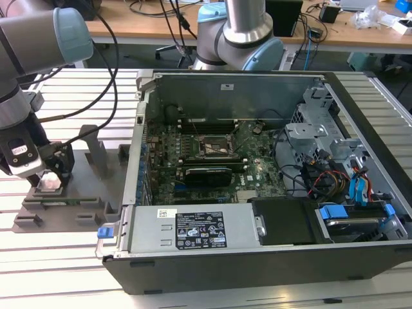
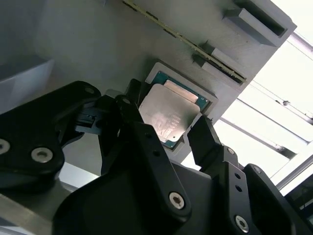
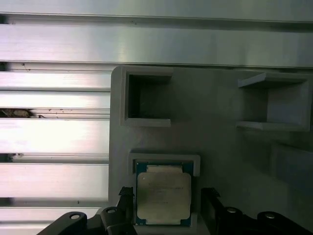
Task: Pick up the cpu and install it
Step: 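Pick up the cpu and move it towards the insertion slot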
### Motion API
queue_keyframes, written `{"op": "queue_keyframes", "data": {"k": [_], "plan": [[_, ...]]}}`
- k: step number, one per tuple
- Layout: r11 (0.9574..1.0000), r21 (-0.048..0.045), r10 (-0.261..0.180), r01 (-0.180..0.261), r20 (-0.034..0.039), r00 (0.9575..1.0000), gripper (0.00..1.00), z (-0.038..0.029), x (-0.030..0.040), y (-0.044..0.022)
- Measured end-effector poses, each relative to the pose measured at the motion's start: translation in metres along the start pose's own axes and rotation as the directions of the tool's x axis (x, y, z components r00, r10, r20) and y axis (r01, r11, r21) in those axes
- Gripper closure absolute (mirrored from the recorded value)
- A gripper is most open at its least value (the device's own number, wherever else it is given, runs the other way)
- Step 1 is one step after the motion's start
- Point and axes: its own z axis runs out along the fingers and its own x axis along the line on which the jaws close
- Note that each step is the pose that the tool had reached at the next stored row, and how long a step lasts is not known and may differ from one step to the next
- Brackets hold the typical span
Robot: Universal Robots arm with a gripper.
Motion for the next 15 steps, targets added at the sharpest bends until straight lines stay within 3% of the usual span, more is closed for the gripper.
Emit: {"op": "queue_keyframes", "data": {"k": [6,15], "plan": [[1.0,-0.0012,0.002,-0.002,0.0001,1.0,0.34,0.0023,0.0,0.0041],[1.0,-0.0012,0.002,-0.002,-0.0001,1.0,0.34,0.0046,0.0005,0.0044]]}}
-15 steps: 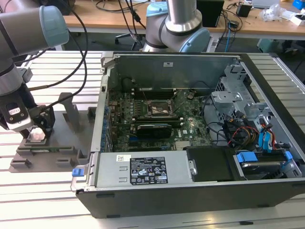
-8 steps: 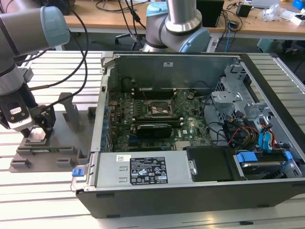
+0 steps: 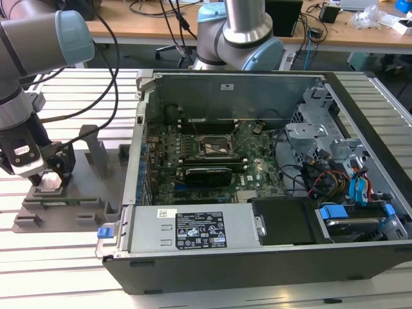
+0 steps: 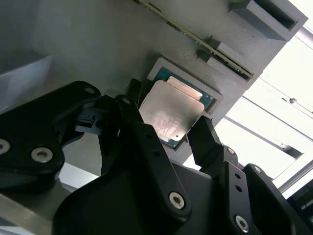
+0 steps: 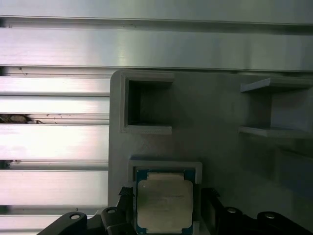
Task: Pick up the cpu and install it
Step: 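Pick up the cpu and move it towards the insertion slot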
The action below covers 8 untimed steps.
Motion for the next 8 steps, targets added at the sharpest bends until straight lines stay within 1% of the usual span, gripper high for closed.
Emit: {"op": "queue_keyframes", "data": {"k": [4,5,6,7,8], "plan": [[1.0,0.0,0.0,0.0,-0.0001,1.0,0.35,0.0,0.0,0.0],[1.0,0.0001,0.0,0.0,0.0,1.0,0.42,0.0,0.0,0.0],[1.0,0.0001,0.0,0.0,-0.0001,1.0,0.42,0.0,0.0,0.0],[1.0,0.0001,0.0,0.0,-0.0001,1.0,0.45,0.0001,0.0,0.0],[1.0,0.0001,0.0,0.0,0.0,1.0,0.45,0.0001,0.0,0.0]]}}
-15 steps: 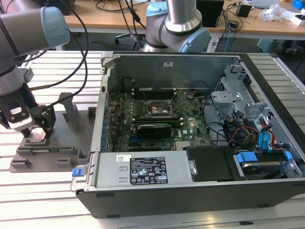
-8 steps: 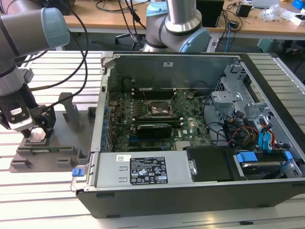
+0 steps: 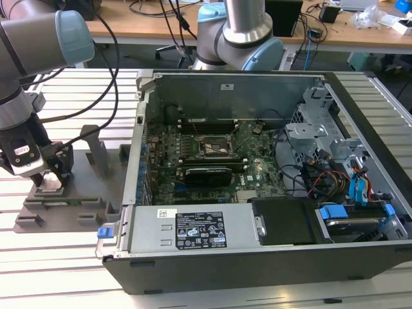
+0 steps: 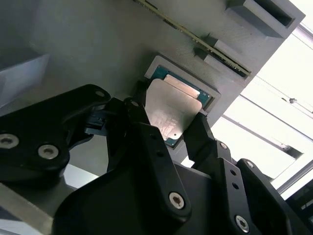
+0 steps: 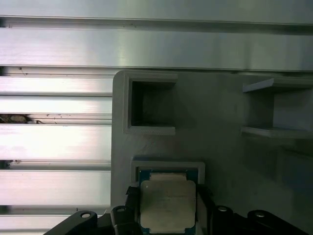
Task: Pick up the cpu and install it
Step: 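Pick up the cpu and move it towards the insertion slot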
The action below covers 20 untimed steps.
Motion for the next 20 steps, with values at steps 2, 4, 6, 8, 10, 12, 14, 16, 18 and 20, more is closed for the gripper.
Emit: {"op": "queue_keyframes", "data": {"k": [2,4,6,8,10,12,14,16,18,20], "plan": [[1.0,-0.0001,0.0,0.0,0.0,1.0,0.45,0.0,0.0,0.0],[1.0,-0.0001,0.0,0.0,0.0,1.0,0.45,0.0001,0.0,0.0],[1.0,0.0,0.0,0.0,0.0,1.0,0.45,0.0001,0.0,0.0],[1.0,-0.0001,0.0,0.0,0.0,1.0,0.45,0.0001,0.0,0.0],[1.0,-0.0001,0.0,0.0,0.0001,1.0,0.45,0.0001,0.0,0.0],[1.0,-0.0001,0.0,0.0,0.0,1.0,0.45,0.0002,0.0,0.0],[1.0,-0.0001,0.0,0.0,0.0,1.0,0.45,0.0002,0.0,0.0],[1.0,-0.0001,0.0,0.0,0.0001,1.0,0.45,0.0002,0.0,0.0],[1.0,-0.0004,0.0,0.0,0.0005,1.0,0.45,-0.0003,-0.0001,0.0],[1.0,0.0001,0.0,0.0,0.0002,1.0,0.45,-0.0028,-0.0001,-0.0002]]}}
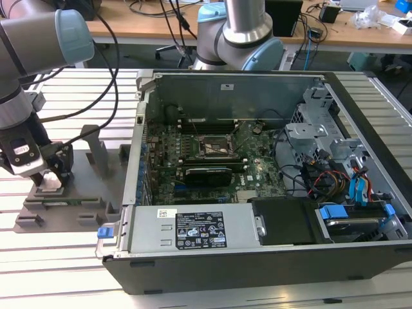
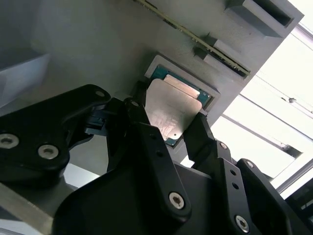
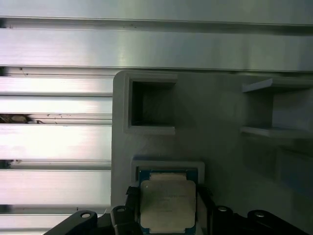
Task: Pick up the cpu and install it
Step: 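Pick up the cpu and move it towards the insertion slot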
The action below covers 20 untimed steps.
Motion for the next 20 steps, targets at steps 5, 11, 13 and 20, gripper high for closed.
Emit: {"op": "queue_keyframes", "data": {"k": [5,11,13,20], "plan": [[1.0,0.0,0.0,0.0,-0.0001,1.0,0.45,-0.0066,-0.0001,-0.0003],[1.0,0.0,0.0,0.0,-0.0001,1.0,0.45,-0.0166,-0.0004,-0.0009],[1.0,0.0,0.0,0.0,0.0,1.0,0.45,-0.0191,-0.0004,-0.001],[1.0,0.0,0.0,0.0,-0.0001,1.0,0.45,-0.034,-0.0008,-0.0018]]}}
